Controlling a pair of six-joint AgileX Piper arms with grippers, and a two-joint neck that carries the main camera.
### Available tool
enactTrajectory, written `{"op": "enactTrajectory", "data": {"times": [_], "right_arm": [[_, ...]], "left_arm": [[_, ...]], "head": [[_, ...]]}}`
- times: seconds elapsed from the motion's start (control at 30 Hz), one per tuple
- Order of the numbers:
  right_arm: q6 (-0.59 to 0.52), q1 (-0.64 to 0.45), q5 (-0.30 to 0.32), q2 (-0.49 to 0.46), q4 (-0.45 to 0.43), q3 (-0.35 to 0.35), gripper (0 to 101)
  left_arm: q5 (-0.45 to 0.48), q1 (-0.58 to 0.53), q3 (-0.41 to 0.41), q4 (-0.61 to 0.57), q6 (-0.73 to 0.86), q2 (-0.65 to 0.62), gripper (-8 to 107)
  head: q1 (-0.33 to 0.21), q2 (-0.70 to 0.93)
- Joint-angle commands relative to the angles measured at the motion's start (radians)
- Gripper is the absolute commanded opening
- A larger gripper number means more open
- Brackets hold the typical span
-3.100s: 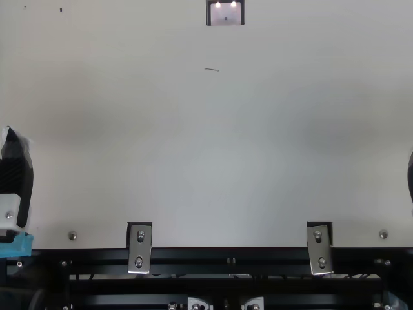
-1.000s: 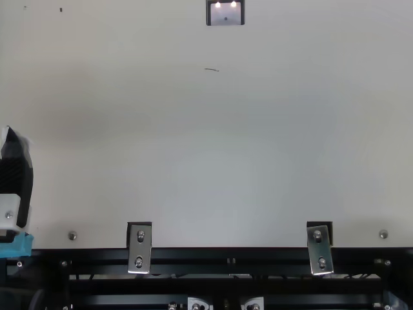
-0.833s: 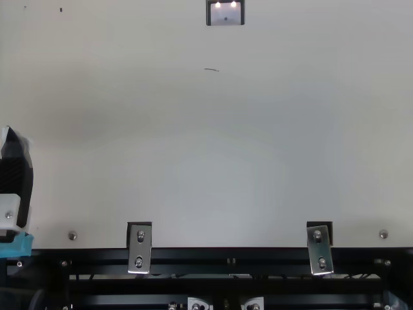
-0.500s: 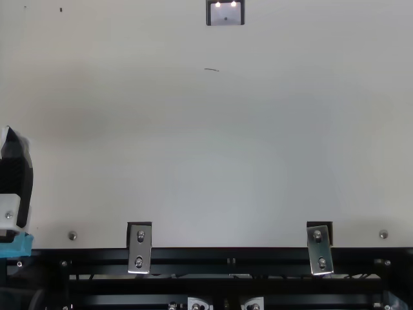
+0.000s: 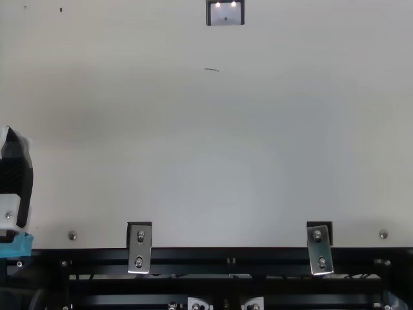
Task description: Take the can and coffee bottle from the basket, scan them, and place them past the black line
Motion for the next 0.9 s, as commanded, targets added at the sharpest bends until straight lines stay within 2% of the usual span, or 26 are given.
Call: {"op": "enactTrajectory", "data": {"times": [0.0,0.2,0.57,0.7,0.87], "right_arm": [[0.0,0.0,0.0,0.0,0.0,0.0,101],[0.0,0.0,0.0,0.0,0.0,0.0,101],[0.0,0.0,0.0,0.0,0.0,0.0,101],[0.0,0.0,0.0,0.0,0.0,0.0,101],[0.0,0.0,0.0,0.0,0.0,0.0,101]], "left_arm": [[0.0,0.0,0.0,0.0,0.0,0.0,90],[0.0,0.0,0.0,0.0,0.0,0.0,90],[0.0,0.0,0.0,0.0,0.0,0.0,90],[0.0,0.0,0.0,0.0,0.0,0.0,90],[0.0,0.0,0.0,0.0,0.0,0.0,90]], "head": [[-0.045,0.072],[-0.08,0.277],[-0.092,0.602],[-0.093,0.68],[-0.093,0.68]]}}
